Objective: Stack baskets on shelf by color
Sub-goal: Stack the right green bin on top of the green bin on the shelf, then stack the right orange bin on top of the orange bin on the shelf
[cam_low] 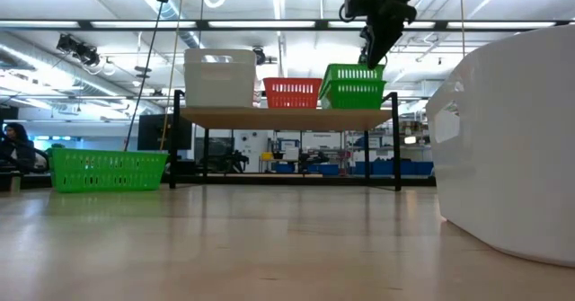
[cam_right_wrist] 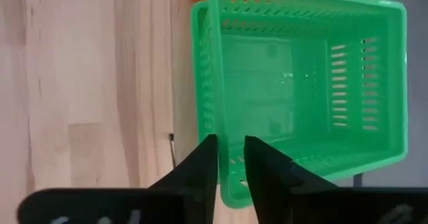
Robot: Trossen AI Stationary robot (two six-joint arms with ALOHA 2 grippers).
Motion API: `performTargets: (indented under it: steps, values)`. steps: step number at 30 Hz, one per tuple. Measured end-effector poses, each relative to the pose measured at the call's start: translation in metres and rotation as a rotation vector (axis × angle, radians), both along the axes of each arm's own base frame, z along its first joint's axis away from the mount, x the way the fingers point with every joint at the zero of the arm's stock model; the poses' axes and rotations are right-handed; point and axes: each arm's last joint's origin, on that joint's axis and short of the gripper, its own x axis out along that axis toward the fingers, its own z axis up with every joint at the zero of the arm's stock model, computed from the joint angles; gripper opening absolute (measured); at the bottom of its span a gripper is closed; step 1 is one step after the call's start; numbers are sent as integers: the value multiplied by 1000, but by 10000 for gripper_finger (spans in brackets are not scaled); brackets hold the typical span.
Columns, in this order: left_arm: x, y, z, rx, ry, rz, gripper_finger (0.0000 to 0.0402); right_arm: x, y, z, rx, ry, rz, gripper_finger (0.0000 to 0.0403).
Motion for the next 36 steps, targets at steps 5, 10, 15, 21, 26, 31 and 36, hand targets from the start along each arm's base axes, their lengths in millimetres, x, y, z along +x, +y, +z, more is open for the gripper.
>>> performTargets:
  steps: [5,10,15,21,26,31,36]
  values:
    - [0,0,0,0,0,0,14,1,2,0,29,-17,-17,102]
    - [0,0,0,0,0,0,18,3,6,0,65,-38,-18,109]
    - [0,0,0,-1,0,0,22,7,13,0,98,-52,-7,109]
    - [0,0,0,1,2,0,14,5,36,-1,109,37,82,108]
    - [0,0,-2,9,20,7,16,6,69,0,120,90,151,108]
    - [0,0,-2,6,21,9,30,13,110,1,140,86,223,107]
    - [-1,-1,-6,-5,52,8,43,15,152,1,164,81,286,107]
